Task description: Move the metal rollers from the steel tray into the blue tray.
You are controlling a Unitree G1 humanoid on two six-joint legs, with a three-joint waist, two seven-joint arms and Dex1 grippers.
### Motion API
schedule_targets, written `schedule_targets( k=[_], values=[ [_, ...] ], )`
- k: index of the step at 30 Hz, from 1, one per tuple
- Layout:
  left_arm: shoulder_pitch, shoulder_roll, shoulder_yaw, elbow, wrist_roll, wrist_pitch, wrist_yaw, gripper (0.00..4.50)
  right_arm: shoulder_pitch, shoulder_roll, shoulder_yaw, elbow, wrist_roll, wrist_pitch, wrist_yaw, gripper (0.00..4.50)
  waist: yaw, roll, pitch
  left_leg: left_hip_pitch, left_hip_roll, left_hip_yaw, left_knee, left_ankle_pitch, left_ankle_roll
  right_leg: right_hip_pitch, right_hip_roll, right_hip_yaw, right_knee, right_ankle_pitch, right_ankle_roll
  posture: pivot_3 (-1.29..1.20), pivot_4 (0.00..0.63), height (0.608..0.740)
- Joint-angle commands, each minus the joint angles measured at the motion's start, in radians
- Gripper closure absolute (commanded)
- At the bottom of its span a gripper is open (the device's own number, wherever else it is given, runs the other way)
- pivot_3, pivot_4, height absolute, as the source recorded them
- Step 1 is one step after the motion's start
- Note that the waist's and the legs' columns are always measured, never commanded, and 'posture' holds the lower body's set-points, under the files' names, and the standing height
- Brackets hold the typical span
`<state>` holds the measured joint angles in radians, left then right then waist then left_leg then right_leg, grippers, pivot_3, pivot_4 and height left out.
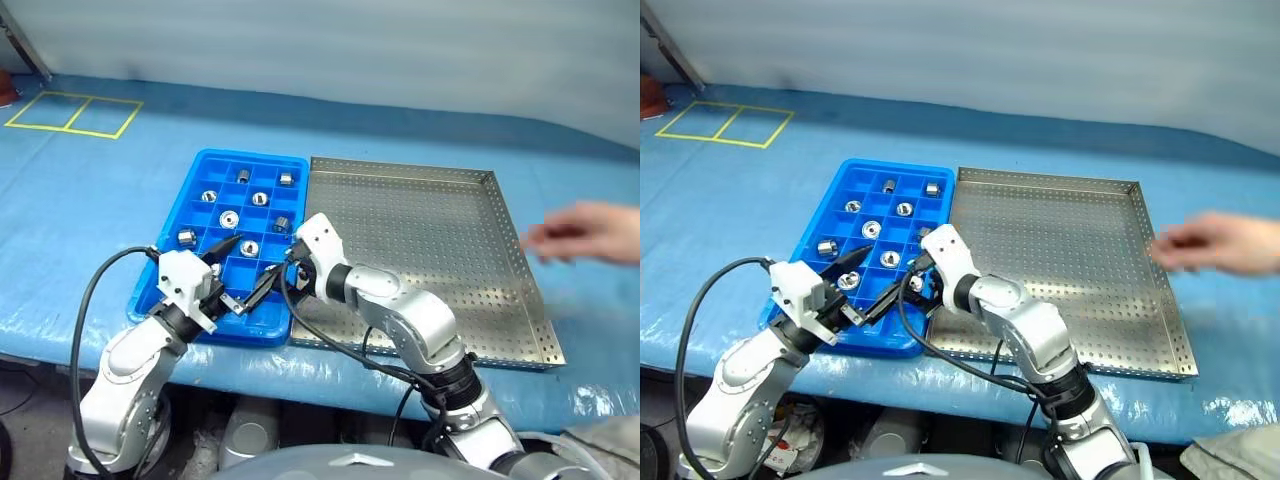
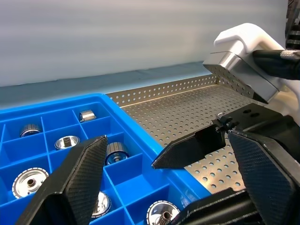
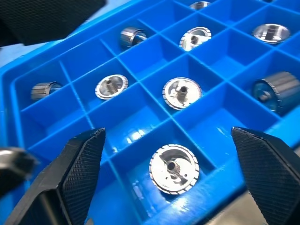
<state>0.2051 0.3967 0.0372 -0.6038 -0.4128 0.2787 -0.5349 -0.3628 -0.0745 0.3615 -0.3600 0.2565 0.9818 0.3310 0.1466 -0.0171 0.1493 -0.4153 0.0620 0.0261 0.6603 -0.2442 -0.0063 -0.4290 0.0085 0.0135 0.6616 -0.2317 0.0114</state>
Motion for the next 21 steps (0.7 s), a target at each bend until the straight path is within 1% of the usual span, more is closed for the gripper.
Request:
schedule_targets(
  k=[1,6,10,15,21],
  values=[
    [-0.027,0.010,-0.013,-0.008,-0.028,0.006,-0.029,0.00,0.035,-0.012,-0.056,-0.119,0.017,0.003,-0.022,0.04,-0.006,0.000,0.000,0.000,0.000,0.000,0.000,0.000,0.000,0.000,0.000,0.000,0.000,0.000,0.000,0.30,0.150,0.740],
    [-0.059,0.022,-0.040,0.025,-0.041,0.021,-0.075,0.00,0.137,-0.058,-0.109,-0.256,0.016,0.057,-0.067,0.04,-0.027,0.000,0.000,0.000,0.000,0.000,-0.001,0.000,0.000,0.000,0.000,0.000,-0.001,0.000,0.001,0.23,0.150,0.740],
    [-0.094,0.038,-0.073,0.057,-0.032,0.026,-0.111,0.00,0.209,-0.094,-0.157,-0.337,0.012,0.096,-0.100,0.04,-0.055,0.000,0.000,0.000,0.000,0.000,-0.001,0.000,0.000,0.000,0.000,0.000,0.000,-0.001,0.000,0.20,0.150,0.740],
    [-0.125,0.053,-0.100,0.083,-0.037,0.030,-0.149,0.00,0.294,-0.117,-0.234,-0.405,0.012,0.134,-0.132,0.04,-0.078,0.000,0.000,0.000,0.000,0.000,-0.001,0.000,0.000,0.000,0.000,0.001,0.000,-0.001,0.000,0.16,0.150,0.740],
    [-0.161,0.075,-0.150,0.121,-0.010,0.030,-0.202,0.00,0.381,-0.124,-0.281,-0.450,0.005,0.153,-0.173,0.04,-0.099,0.000,0.000,0.001,0.000,0.000,-0.001,0.000,0.000,0.000,0.000,0.001,0.000,-0.001,0.000,0.11,0.150,0.740]
  ],
)
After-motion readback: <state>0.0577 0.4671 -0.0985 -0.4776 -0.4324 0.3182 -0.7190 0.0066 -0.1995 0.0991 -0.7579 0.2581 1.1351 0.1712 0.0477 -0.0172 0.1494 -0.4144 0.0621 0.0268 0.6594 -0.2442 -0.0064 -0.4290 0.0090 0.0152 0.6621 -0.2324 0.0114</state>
